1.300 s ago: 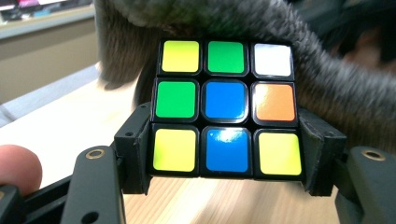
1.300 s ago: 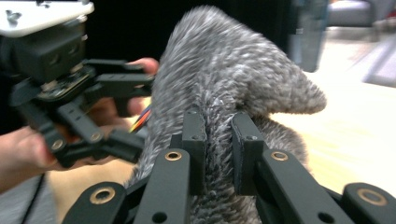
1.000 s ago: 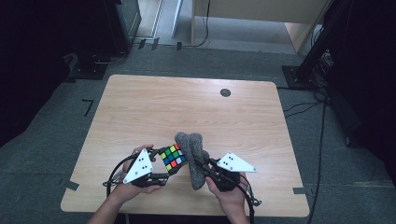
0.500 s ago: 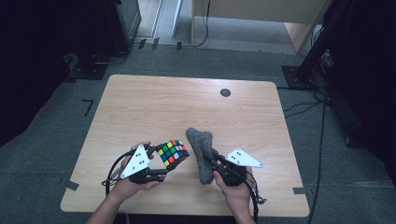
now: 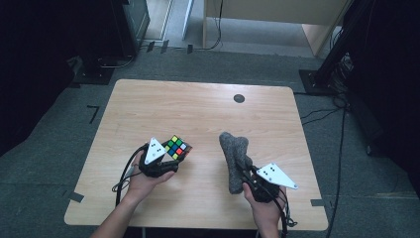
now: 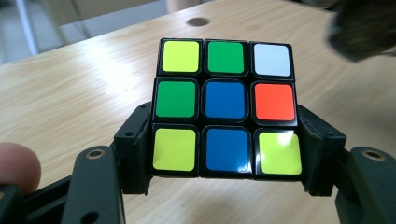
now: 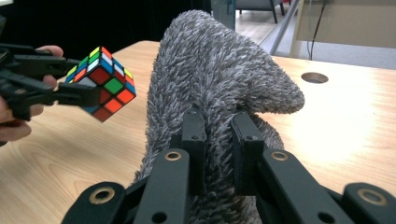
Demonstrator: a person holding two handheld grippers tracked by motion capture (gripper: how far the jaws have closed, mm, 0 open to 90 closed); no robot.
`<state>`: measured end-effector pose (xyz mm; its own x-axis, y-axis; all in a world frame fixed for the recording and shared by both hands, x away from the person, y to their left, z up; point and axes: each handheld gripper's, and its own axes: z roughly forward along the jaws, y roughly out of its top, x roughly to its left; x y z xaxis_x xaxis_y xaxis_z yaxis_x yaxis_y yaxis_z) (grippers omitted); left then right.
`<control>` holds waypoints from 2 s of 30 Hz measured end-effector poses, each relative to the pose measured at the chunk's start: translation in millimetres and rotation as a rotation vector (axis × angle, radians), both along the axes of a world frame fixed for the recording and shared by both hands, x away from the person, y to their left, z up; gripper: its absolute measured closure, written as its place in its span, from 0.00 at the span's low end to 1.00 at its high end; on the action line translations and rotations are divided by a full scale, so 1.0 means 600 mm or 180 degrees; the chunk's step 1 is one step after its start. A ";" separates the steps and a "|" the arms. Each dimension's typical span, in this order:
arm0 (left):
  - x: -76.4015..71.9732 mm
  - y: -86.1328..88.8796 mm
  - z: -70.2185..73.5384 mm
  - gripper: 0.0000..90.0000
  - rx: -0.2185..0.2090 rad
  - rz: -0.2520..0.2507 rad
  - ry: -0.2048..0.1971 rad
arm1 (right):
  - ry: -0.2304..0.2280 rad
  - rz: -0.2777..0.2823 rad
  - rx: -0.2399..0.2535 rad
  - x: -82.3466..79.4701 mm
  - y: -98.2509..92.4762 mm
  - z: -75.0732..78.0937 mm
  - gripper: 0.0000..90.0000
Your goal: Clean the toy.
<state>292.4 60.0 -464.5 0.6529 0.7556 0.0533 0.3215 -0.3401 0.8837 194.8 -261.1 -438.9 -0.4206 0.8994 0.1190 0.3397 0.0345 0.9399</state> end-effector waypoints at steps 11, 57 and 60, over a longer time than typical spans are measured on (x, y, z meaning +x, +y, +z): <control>0.039 -0.005 -0.039 0.38 0.0358 0.0460 0.0311 | 0.0034 -0.0132 -0.0001 -0.014 -0.020 -0.005 0.88; -0.013 0.136 -0.037 0.20 -0.0237 0.0511 0.0477 | 0.0309 -0.0308 -0.0968 0.110 0.026 -0.070 0.86; -0.019 0.152 -0.039 0.20 -0.0225 0.0594 0.0489 | 0.0387 -0.0378 -0.1125 0.129 0.029 -0.084 0.86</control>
